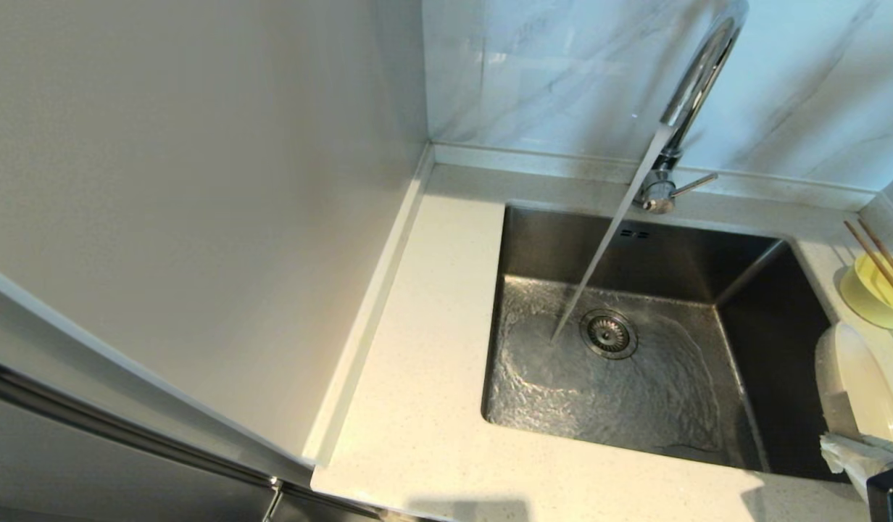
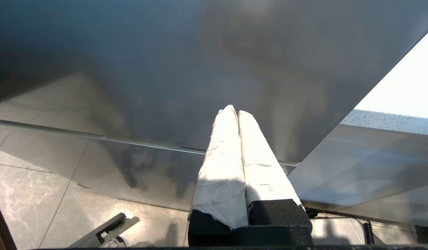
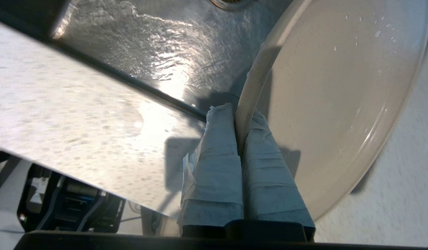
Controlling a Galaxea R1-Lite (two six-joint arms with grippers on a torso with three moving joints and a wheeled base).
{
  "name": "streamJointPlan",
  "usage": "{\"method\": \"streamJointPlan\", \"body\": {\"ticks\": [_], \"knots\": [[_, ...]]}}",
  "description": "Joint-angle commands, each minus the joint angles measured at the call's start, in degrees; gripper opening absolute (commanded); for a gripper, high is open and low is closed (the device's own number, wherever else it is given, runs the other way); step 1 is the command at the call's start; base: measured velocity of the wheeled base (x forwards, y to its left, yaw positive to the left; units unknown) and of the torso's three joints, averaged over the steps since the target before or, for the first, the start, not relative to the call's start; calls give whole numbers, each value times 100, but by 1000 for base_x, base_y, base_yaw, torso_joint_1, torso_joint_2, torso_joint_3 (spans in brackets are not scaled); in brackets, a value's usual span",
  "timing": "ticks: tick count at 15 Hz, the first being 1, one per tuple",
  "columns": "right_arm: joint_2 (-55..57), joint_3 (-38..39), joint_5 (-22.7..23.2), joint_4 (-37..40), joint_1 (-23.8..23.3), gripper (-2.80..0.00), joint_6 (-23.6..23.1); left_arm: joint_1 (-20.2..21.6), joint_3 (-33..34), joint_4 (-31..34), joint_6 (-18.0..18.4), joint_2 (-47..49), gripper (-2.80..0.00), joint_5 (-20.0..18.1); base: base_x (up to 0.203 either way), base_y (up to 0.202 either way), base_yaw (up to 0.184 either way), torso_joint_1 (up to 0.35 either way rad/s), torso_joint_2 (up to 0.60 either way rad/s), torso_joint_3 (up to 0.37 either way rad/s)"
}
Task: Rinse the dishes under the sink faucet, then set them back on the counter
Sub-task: Rinse the plate
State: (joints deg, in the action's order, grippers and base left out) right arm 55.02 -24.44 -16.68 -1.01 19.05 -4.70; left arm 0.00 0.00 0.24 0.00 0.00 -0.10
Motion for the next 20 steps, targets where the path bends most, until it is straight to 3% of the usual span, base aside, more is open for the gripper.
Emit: {"method": "streamJointPlan", "body": {"ticks": [1, 3, 7, 13, 20], "knots": [[-158, -72, 23, -12, 409, -280, -52, 0, 0, 2, 0, 0, -280, 1, 0, 0, 0, 0, 0, 0], [-29, -283, 192, -13, 823, -280, -238, 0, 0, 2, 0, 0, -280, 1, 0, 0, 0, 0, 0, 0], [642, -1064, 876, -14, 943, -280, -1087, 0, 0, 2, 0, 0, -280, 1, 0, 0, 0, 0, 0, 0], [1644, -1981, 1053, -56, 1829, -280, -988, 0, 0, 2, 0, 0, -280, 1, 0, 0, 0, 0, 0, 0], [2387, -2636, 1053, -66, 2086, -280, -906, 0, 0, 2, 0, 0, -280, 1, 0, 0, 0, 0, 0, 0]]}}
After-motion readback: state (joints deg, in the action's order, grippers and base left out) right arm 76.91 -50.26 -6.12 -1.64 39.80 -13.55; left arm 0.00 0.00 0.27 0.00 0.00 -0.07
